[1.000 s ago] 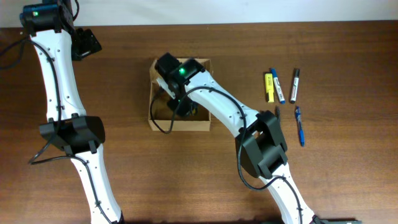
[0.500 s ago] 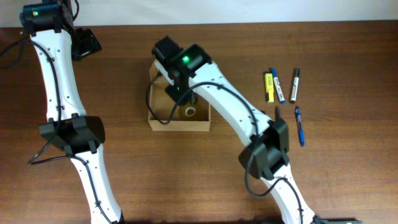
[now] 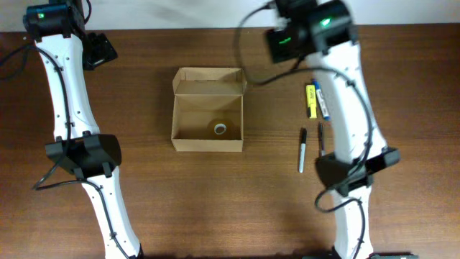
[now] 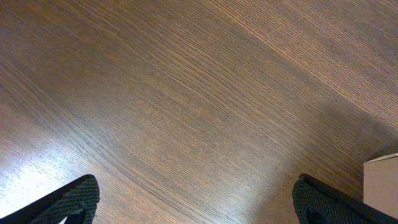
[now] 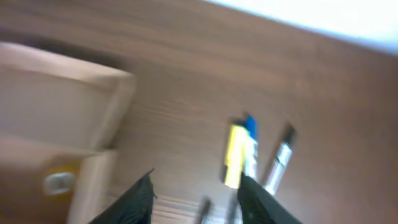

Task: Pack container
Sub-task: 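Move the right gripper to the yellow highlighter and grasp it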

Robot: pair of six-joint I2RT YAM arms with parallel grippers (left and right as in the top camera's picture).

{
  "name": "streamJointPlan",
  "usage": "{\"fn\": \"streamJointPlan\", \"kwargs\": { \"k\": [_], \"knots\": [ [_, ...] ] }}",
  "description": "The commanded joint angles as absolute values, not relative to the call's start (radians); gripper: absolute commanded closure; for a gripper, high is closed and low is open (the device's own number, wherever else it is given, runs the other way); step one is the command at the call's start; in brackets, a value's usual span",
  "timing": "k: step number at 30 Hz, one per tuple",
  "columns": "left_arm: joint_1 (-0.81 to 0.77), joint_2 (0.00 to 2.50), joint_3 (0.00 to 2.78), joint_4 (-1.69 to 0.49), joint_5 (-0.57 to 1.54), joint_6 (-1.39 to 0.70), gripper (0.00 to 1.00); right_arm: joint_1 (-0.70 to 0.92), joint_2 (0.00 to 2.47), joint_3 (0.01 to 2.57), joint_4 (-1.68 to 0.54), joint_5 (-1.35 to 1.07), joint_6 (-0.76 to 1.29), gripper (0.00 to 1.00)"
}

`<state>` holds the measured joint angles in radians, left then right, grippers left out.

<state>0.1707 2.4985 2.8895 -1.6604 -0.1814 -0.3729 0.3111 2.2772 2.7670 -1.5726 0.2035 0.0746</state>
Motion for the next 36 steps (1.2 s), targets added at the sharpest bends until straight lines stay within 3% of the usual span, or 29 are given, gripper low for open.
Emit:
{"fn": "streamJointPlan", "kwargs": {
  "k": [1, 7, 14, 16, 25, 28, 36],
  "knots": [
    [0.173, 2.498, 2.894, -1.661, -0.191, -0.361, 0.00, 0.174, 2.304, 2.626, -1.546, 0.107, 0.099, 0.66],
    [0.173, 2.498, 2.894, -1.662, -0.191, -0.361, 0.00, 0.035, 2.304, 2.355, -1.448, -0.054, 0.099, 0.70],
    [0.173, 2.498, 2.894, -1.661, -0.191, -0.361, 0.00, 0.028, 2.304, 2.094, -1.323, -0.057, 0.099, 0.69],
    [0.173, 2.498, 2.894, -1.661, -0.191, -0.361, 0.00, 0.040, 2.304, 2.032, -1.285, -0.056, 0.099, 0.64],
    [0.173, 2.498, 2.894, -1.661, -0.191, -0.361, 0.00, 0.057, 2.305, 1.900, -1.166, -0.036, 0.099, 0.62],
    [0.173, 2.498, 2.894, -1.661, -0.191, -0.361, 0.00, 0.057, 2.305, 1.885, -1.151, -0.015, 0.098, 0.54],
    [0.173, 2.498, 2.894, -1.661, -0.191, -0.361, 0.00, 0.057, 2.309, 1.885, -1.131, -0.012, 0.094, 0.52]
  ]
}}
